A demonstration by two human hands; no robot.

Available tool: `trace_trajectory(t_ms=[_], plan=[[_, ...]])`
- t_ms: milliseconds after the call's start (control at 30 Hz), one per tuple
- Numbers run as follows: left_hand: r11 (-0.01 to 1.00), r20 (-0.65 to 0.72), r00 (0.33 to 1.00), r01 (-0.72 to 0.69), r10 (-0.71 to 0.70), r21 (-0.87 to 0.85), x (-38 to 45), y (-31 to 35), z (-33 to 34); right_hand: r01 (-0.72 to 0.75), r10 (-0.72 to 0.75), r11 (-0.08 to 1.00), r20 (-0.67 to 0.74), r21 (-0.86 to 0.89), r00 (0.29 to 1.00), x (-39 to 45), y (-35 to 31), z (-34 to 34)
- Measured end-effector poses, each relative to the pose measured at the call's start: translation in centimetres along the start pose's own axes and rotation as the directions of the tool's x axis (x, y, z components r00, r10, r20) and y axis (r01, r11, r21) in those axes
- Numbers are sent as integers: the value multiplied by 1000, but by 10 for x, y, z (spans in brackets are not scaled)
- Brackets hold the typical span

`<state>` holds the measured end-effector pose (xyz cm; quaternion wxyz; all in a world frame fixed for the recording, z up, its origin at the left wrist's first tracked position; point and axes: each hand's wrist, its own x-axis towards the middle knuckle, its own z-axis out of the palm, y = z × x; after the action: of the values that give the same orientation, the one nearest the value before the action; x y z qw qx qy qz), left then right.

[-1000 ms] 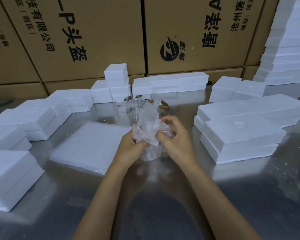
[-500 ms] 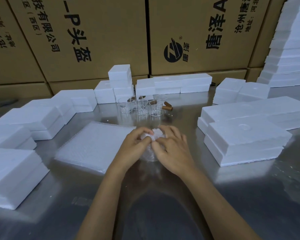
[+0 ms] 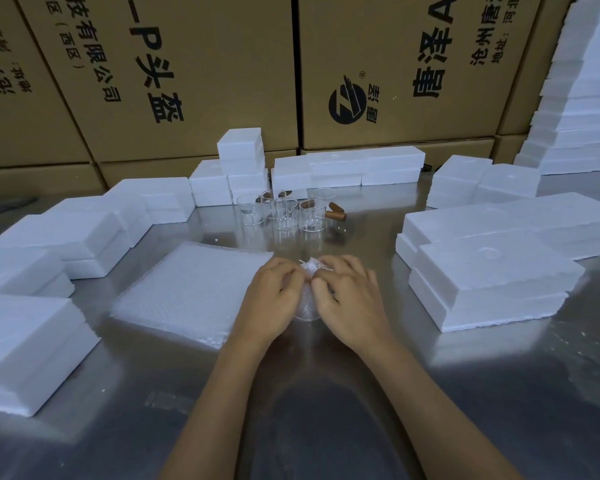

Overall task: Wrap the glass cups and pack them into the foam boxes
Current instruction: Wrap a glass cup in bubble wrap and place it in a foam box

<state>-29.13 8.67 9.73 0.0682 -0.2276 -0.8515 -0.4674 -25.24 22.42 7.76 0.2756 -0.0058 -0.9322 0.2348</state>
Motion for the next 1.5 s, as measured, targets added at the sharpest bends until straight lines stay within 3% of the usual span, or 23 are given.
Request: trace_trajectory(t_ms=[133, 233, 333, 500, 667, 933, 1033, 1100, 1167, 1233, 1367, 1500], plan=[[997, -126, 990, -63, 68, 47, 0, -4, -8, -10, 11, 1000, 34, -16, 999, 0, -1, 1], [972, -14, 996, -84, 89, 221, -1, -7, -6, -39, 44, 992, -44, 121, 998, 0, -5, -2], [958, 51, 995, -93, 82, 271, -3, -4, -2, -65, 85, 969, -73, 240, 994, 0, -5, -4], [959, 44, 995, -97, 88, 265, -2, -9, 1, -60, 69, 977, -37, 206, 997, 1, 0, -1], [975, -63, 992, -91, 106, 204, 0, -8, 4, -38, 39, 996, -16, 75, 999, -2, 0, 3], [954, 41, 996, -84, 76, 288, -2, -8, 3, -34, 33, 998, 12, 45, 999, -3, -1, 3], [997, -160, 985, -64, 70, 41, 5, 1, -5, -81, 110, 980, -157, 183, 981, 5, -11, -10], [978, -340, 938, -10, -63, -207, 21, 10, -17, -100, 171, 941, -198, 324, 965, 24, -19, -21], [901, -389, 886, 68, -252, -427, 55, 9, -34, -202, 256, 841, -39, 503, 966, 59, -26, -30], [841, -378, 837, 164, -395, -516, 97, 2, -57, -319, 297, 726, 140, 609, 945, 103, -33, -31], [878, -302, 843, 344, -444, -332, 179, -31, -92, -402, 250, 683, 322, 610, 913, 189, -45, -8], [903, -233, 875, 386, -423, -189, 246, -70, -101, -429, 214, 707, 409, 562, 887, 260, -54, 33]])
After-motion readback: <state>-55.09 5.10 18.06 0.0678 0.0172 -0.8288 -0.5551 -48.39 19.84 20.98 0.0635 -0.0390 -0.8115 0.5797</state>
